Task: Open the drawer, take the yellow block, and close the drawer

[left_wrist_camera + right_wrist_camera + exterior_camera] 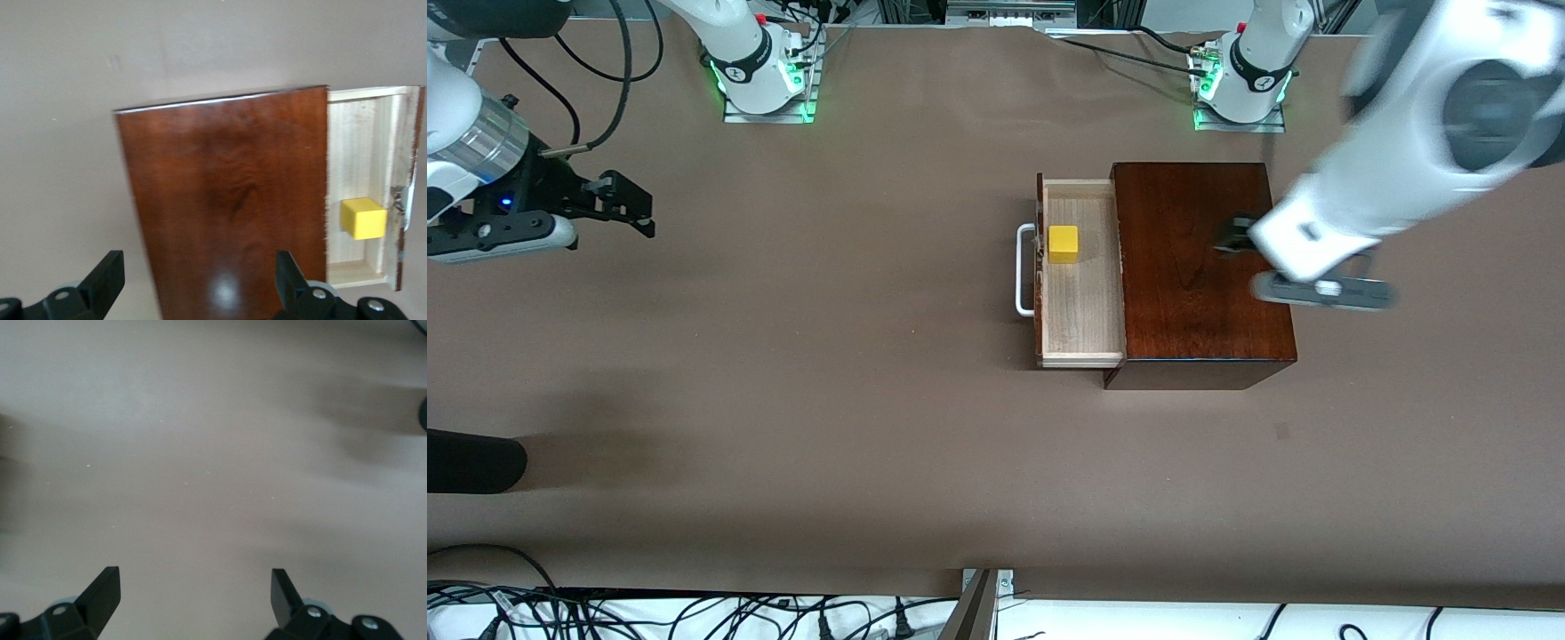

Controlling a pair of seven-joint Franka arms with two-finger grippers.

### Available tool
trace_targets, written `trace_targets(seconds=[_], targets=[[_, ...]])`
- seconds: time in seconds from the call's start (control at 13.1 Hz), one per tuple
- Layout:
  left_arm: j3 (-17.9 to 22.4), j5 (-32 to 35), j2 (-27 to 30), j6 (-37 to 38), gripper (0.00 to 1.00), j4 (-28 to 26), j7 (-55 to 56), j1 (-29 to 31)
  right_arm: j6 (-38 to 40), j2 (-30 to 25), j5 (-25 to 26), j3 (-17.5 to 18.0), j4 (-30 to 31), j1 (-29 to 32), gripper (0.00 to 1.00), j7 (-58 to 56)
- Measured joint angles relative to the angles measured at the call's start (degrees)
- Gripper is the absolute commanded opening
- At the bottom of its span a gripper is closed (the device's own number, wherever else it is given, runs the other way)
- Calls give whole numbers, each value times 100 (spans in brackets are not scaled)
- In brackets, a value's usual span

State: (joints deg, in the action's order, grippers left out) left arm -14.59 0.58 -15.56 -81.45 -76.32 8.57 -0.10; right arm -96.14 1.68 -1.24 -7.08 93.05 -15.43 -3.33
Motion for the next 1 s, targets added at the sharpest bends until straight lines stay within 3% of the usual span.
trace_targets(seconds=[0.15,0.31,0.46,0.61,1.0], targets=[[627,-149,270,44,100,-108,-675,-108,-1,17,0,267,-32,-31,100,1],[974,-159,586,-213,100,-367,-916,-198,1,88,0,519,-36,-91,100,1],[1268,-159,1022,-768,100,-979,-1010,-262,9,206,-1,619,-40,-296,100,-4],[1405,-159,1304,-962,100,-1439,-1163,-264,21,299,-4,634,-50,-675,100,-4],[1424,-155,1337,-969,100,-1552,-1171,-280,-57,837,-10,727,-267,-2166,100,-121]])
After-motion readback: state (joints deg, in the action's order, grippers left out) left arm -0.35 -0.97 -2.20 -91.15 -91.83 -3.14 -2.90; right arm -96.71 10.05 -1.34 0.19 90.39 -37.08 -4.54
